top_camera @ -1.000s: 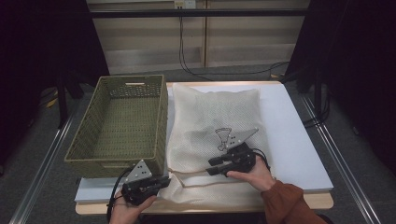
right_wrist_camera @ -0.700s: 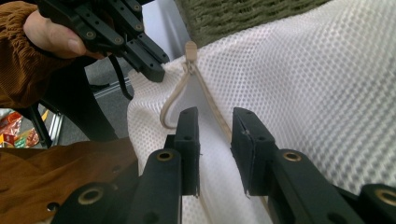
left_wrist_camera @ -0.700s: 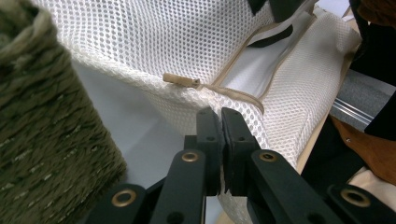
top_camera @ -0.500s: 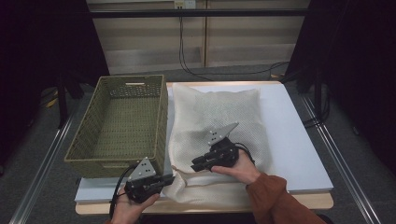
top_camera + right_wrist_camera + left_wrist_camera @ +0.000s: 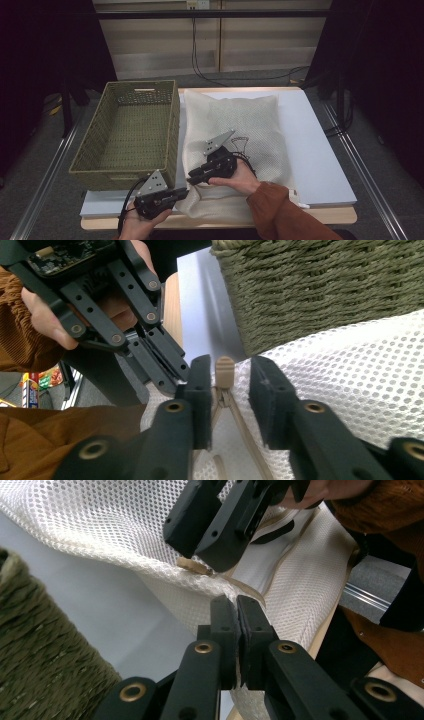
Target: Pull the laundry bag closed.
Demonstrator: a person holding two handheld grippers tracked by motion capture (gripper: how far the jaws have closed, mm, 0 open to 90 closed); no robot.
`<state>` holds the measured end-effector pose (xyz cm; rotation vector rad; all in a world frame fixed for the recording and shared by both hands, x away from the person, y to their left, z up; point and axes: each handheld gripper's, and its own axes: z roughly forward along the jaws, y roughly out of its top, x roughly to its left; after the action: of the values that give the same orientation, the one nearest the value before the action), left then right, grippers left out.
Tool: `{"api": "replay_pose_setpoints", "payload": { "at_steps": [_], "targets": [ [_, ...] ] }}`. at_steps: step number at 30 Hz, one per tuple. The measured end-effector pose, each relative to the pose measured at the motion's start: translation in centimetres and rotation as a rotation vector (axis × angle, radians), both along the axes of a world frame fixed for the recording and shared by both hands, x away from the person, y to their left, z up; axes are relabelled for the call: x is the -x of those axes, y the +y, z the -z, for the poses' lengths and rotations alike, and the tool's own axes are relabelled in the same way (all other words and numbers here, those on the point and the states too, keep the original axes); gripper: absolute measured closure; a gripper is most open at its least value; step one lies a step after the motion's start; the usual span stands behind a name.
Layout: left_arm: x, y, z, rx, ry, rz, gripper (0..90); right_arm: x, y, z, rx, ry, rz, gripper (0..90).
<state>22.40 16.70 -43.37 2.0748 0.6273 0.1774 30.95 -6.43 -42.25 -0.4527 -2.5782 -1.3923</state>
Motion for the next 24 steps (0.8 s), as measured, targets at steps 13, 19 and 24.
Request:
{"api": "replay_pose_setpoints", "payload": {
  "at_steps": [13, 19, 24],
  "targets": [
    [0.1, -0.2, 0.0, -0.005, 0.000, 0.011, 87.1, 0.1, 0.2, 0.1, -0.008, -0.001, -0.030, 82.0],
    [0.0, 0.2, 0.1, 0.004, 0.006, 0.006, 87.0, 0.1, -0.8, 0.1, -0.020, 0.019, -0.029, 82.1],
    [0.0, 0.2, 0.0, 0.013, 0.009, -0.005, 87.1, 0.2, -1.1, 0.4, -0.014, 0.027, -0.034, 81.8]
  ]
}}
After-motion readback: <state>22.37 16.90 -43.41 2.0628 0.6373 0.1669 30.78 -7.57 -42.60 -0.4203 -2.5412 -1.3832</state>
